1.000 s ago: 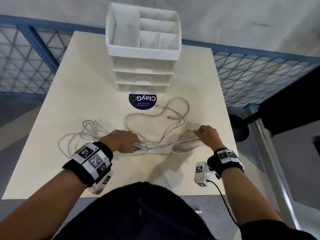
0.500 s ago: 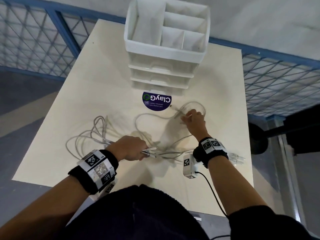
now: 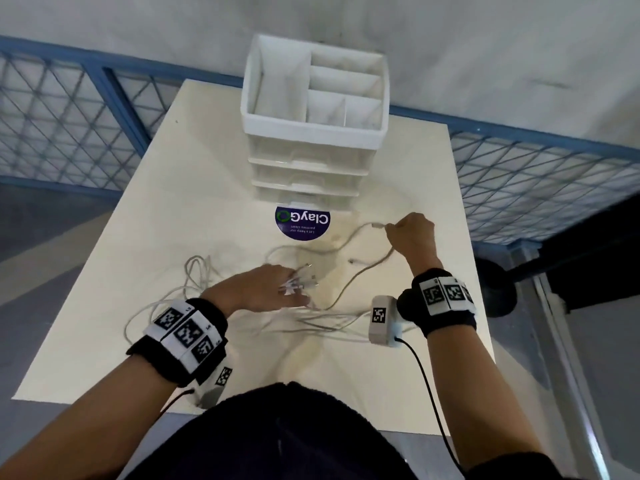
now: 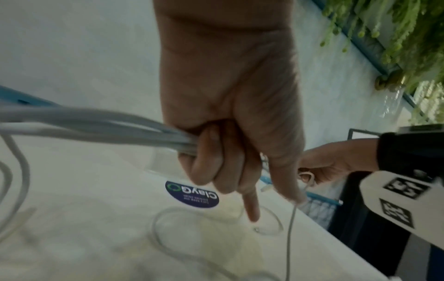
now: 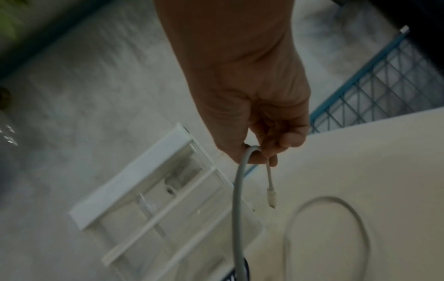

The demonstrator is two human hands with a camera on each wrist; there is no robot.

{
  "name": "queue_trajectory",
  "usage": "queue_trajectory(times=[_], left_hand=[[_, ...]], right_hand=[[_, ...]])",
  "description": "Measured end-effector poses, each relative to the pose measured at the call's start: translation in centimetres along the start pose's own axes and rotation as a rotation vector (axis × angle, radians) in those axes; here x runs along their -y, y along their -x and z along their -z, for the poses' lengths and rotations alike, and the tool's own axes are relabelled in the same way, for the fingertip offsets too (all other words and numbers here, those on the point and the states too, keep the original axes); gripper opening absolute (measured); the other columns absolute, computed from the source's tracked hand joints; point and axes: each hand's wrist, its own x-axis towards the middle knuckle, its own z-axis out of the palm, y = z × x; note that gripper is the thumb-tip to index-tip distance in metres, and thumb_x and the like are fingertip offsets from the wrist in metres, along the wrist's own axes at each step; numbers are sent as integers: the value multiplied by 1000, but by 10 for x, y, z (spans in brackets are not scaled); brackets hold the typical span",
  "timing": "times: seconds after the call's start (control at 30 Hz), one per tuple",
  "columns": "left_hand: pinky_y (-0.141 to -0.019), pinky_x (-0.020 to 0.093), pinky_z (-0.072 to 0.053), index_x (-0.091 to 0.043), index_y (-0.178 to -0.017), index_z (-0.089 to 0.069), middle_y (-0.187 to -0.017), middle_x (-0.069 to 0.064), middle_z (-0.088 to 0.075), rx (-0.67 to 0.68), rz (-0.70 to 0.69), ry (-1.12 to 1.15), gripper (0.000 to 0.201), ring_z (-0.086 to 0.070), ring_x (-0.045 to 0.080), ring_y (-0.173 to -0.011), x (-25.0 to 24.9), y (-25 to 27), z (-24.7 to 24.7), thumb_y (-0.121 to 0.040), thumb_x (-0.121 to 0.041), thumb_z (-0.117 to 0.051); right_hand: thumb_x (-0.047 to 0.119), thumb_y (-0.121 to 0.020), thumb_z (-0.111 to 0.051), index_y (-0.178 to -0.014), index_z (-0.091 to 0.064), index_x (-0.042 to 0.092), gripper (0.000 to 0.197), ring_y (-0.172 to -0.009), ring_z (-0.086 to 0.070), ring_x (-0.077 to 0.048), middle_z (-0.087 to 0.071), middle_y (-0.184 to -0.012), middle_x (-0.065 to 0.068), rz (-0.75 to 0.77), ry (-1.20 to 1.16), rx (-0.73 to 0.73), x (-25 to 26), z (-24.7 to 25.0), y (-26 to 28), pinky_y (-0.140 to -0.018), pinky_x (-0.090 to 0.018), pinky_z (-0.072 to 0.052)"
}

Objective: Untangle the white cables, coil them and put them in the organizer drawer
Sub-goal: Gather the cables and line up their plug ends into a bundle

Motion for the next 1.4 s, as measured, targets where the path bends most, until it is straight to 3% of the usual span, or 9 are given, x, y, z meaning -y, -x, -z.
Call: queue_trajectory(times=[0.07,0.17,0.4,0.5,0.63,0.73,0.93,1.23,1.4], left_hand=[[-62,16,-38,-22,-87,-55,-78,-4,-59,-124,-34,225,19,-55,9,-72,-4,3,12,-90,-41,-54],[-42,13,-26,-17,-82,-50,-55,-11,-35,-227,-85,710,24,-30,3,-45,-8,6,30,-98,-32,-41],[-43,14,-26,-19,-77,-34,-56,-10,-24,-503,-230,1088,27,-23,2,-44,-18,4,54,-101,-30,-31],[-46,13,-32,-17,-86,-44,-58,-7,-28,-582,-214,1121,24,-29,1,-44,-21,6,56,-101,-30,-30],[-45,12,-40,-13,-91,-51,-42,-11,-51,-613,-197,1074,28,-47,0,-39,-24,10,59,-101,-29,-31],[-53,16,-40,-18,-79,-51,-59,-9,-51,-608,-163,1087,30,-48,3,-50,-21,13,61,-101,-31,-34],[-63,17,-44,-19,-79,-46,-71,-2,-52,-456,-257,955,29,-53,3,-60,-23,22,62,-102,-28,-30],[-65,24,-41,-16,-81,-44,-59,-9,-36,-349,-357,1060,30,-37,8,-54,-31,26,59,-101,-31,-28],[-60,19,-37,-19,-78,-43,-56,-10,-39,-413,-454,1235,34,-39,7,-52,-45,28,82,-102,-31,-23]], right_hand=[[17,-85,-58,-87,-65,3,15,-83,-55,-25,-62,-80,-9,79,-137,-42,9,9,11,-80,-34,-45],[4,-85,-55,-98,-65,8,17,-71,-62,-19,-60,-78,0,238,-481,96,33,15,39,-75,-37,-46],[1,-87,-58,-103,-63,8,18,-70,-52,-5,-54,-76,1,413,-726,337,79,-1,90,-66,-11,-42],[-1,-86,-60,-102,-61,9,18,-64,-53,-1,-54,-73,1,473,-758,401,92,-12,105,-64,-12,-43],[-8,-82,-63,-97,-58,9,23,-79,-55,-22,-53,-76,-5,527,-771,489,101,-24,116,-77,-26,-48],[-6,-79,-67,-89,-58,15,25,-86,-56,-28,-55,-77,-6,513,-744,510,102,-25,117,-85,-37,-47],[20,-94,-55,-109,-63,10,20,-69,-62,0,-65,-87,1,546,-737,265,108,0,106,-66,-13,-47],[14,-90,-60,-100,-62,6,13,-63,-61,-2,-64,-78,-1,642,-779,184,124,14,99,-63,-12,-46],[71,-85,-18,-129,-49,6,84,-100,-66,-24,-67,-109,-18,347,-1047,850,124,-22,110,-96,-38,-48]])
